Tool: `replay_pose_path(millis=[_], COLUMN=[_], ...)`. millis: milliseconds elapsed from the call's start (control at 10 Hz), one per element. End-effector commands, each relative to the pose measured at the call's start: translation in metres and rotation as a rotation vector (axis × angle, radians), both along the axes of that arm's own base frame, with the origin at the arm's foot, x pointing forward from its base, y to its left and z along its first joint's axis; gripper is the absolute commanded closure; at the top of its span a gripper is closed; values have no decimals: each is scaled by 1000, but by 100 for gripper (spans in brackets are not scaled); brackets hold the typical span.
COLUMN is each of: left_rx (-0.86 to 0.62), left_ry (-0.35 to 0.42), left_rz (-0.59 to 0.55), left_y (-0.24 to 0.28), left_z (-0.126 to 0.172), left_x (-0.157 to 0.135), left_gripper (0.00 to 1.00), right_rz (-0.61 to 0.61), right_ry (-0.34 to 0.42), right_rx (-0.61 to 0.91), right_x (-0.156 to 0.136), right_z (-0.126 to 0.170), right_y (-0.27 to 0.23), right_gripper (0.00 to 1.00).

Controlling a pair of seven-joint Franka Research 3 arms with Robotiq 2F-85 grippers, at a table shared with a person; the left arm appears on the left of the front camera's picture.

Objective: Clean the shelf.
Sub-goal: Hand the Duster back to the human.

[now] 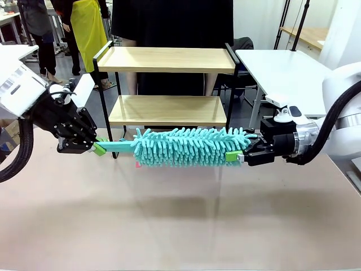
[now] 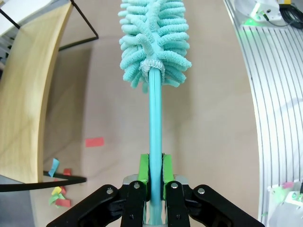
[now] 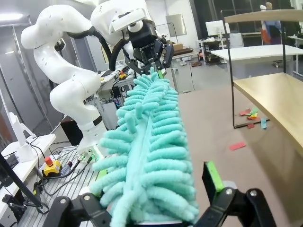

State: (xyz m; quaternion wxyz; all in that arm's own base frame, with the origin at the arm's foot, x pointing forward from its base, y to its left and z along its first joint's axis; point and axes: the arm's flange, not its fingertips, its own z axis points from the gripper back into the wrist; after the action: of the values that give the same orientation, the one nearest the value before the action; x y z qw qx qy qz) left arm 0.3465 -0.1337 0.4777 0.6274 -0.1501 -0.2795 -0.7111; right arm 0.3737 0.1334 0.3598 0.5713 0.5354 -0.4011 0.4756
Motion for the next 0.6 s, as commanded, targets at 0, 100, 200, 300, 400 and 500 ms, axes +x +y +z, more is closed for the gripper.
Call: replay_pose_path(millis=[0,100,200,300,400,500], left_rx=[5,5,5,5,5,5], left_ry=[-6,-6,-6,-6,-6,-6], left_rz=[-6,-6,-6,-6,-6,-6], left_y=[-1,-1,-1,-1,-1,-1], left_z=[1,1,1,1,1,1], left_x=[-1,-1,-1,-1,-1,-1], left_gripper=[87,87,87,87,87,87], right_rz=[-15,-16,-17,-10,-5,3], right_ry=[-32,-40,-45,-43,-38,-27], right_rx=[48,48,52,64,75,89], right_x=[-9,-9,-9,-9,-8,-8], right_z=[-6,-5,-4,-3,-3,-3], right_y=[8,7,6,6,5,4], right_gripper=[0,60,60,100,65,100])
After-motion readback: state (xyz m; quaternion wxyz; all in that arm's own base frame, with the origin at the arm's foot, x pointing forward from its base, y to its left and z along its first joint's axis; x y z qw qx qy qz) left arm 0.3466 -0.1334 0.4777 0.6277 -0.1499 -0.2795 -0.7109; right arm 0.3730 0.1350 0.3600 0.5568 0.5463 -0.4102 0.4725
